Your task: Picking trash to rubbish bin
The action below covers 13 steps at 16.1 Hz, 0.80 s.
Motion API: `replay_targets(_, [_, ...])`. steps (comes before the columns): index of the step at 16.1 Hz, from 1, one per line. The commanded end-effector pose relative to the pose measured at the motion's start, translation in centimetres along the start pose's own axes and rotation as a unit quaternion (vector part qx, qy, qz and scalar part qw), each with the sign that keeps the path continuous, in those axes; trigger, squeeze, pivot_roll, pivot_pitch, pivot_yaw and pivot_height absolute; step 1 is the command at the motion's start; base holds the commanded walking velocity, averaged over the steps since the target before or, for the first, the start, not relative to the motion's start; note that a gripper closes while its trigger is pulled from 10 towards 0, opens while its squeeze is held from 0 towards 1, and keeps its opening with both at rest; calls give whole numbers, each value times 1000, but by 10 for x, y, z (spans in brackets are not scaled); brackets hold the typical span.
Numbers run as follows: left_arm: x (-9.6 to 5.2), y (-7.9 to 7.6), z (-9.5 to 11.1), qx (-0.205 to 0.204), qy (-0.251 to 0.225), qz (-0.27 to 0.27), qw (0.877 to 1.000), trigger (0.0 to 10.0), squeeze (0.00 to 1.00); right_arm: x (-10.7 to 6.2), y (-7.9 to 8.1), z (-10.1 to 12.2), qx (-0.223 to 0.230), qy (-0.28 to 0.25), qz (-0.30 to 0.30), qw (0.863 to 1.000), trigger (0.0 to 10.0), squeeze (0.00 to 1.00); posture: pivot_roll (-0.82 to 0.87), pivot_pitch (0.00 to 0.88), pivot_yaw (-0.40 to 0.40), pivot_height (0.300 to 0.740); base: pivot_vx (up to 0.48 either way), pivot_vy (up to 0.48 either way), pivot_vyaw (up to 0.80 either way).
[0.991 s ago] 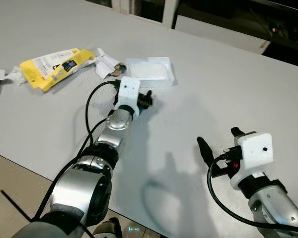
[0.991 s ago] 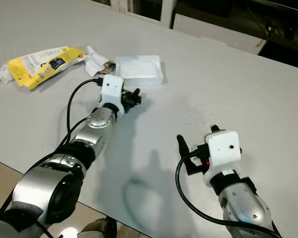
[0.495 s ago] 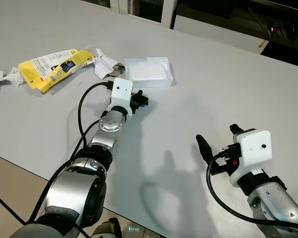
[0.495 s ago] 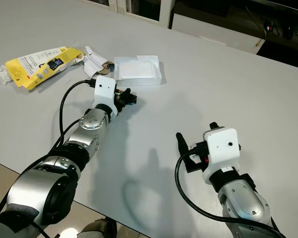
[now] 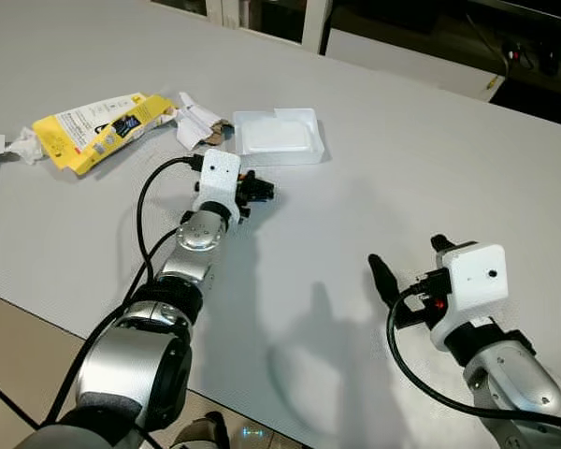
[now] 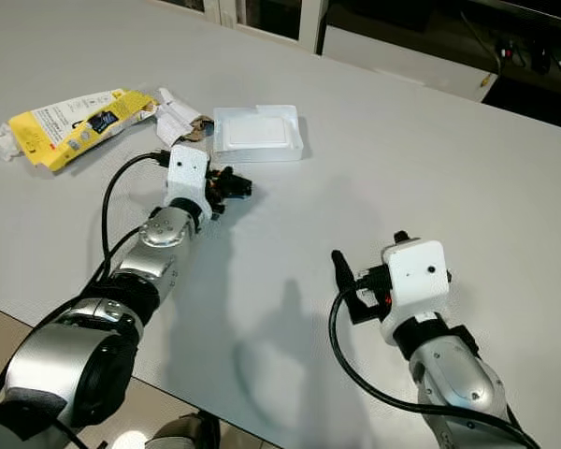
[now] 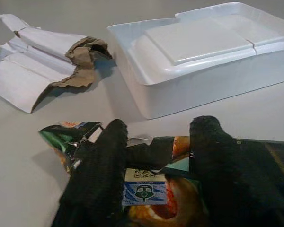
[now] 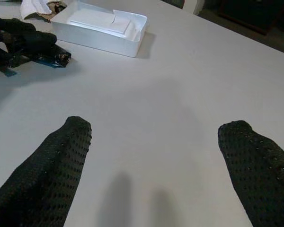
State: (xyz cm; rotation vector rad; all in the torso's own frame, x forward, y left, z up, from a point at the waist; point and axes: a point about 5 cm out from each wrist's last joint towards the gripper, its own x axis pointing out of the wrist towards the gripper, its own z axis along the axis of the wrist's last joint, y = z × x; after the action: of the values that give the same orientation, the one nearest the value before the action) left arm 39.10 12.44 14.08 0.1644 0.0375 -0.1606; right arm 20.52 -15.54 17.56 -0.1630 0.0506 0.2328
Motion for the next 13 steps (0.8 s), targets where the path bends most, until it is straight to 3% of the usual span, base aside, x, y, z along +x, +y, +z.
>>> replay_targets(1, [-27,6,-69,1,139,9,990,0,0,-1,-3,0,-1,0,-1,1000,10000,0,-25,228,-66,740,0,0,0])
replay_targets(8, [-35,19,-73,-13,115,-2,993,0,0,4,-3,-1,-1,-4,2,1000,10000,0,19,225,-59,740,0,0,0])
replay_targets(13, [-38,13,-61,-25,44,-29,998,0,0,9,-3,-2,0,-9,9,1000,10000,0,52,223,-63,740,0,0,0])
